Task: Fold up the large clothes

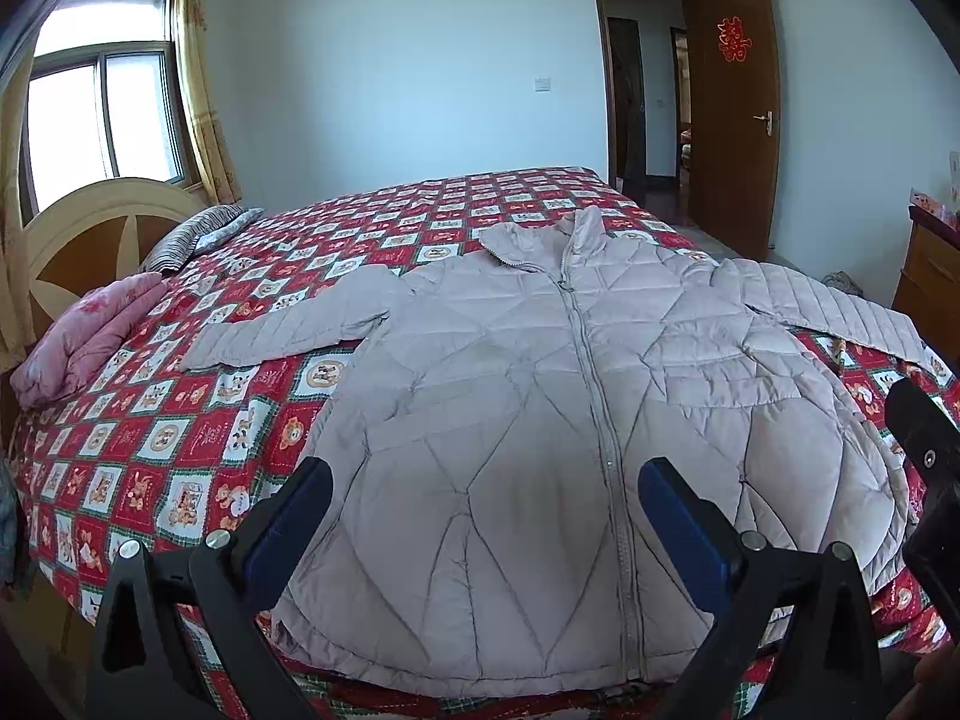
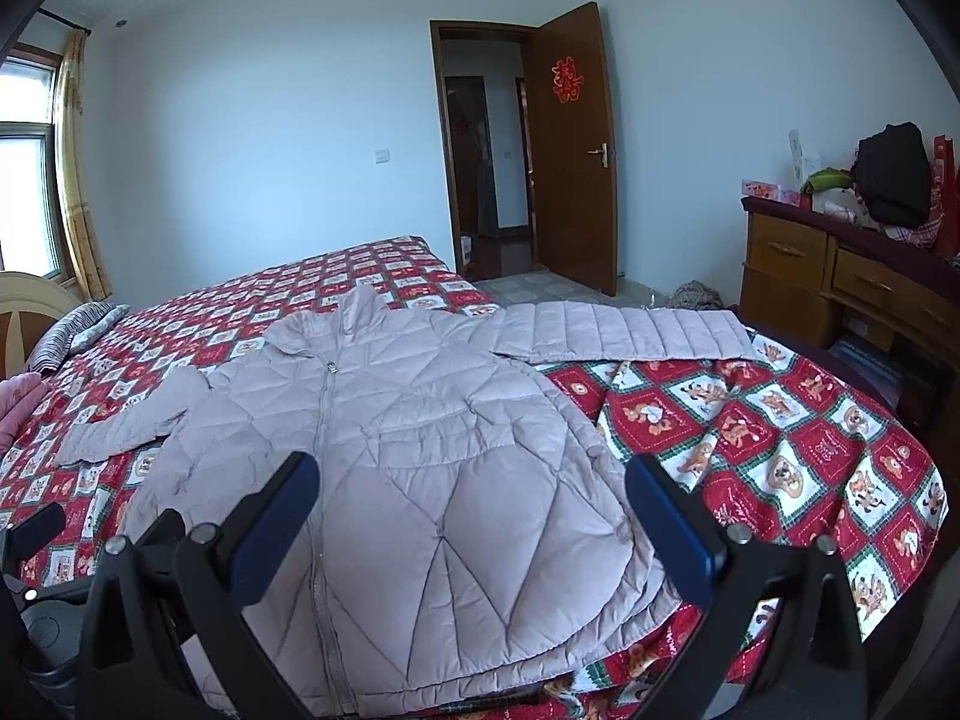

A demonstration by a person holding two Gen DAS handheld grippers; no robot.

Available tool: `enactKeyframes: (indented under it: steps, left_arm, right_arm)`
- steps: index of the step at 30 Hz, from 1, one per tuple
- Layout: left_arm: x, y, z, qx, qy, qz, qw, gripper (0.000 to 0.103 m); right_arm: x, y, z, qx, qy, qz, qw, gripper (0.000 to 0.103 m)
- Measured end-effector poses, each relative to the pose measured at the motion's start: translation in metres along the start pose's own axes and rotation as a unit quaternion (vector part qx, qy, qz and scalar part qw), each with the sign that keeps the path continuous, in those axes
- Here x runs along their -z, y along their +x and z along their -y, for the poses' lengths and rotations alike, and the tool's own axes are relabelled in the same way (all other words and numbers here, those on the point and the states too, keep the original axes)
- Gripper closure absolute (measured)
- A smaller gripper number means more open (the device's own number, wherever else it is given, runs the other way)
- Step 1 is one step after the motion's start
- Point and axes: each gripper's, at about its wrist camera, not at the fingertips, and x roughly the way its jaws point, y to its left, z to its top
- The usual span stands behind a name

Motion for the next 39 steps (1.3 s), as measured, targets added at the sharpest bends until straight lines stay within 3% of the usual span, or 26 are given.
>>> enactKeyframes:
  steps: [39]
  left_arm:
    - [-0.0025, -0.0037, 0.0014, -0.001, 0.002, 0.004, 1.0, 0.001]
  right_arm:
    - [0.0032, 0.0049, -0.0017, -0.003, 0.002, -0.017, 1.0, 0.0]
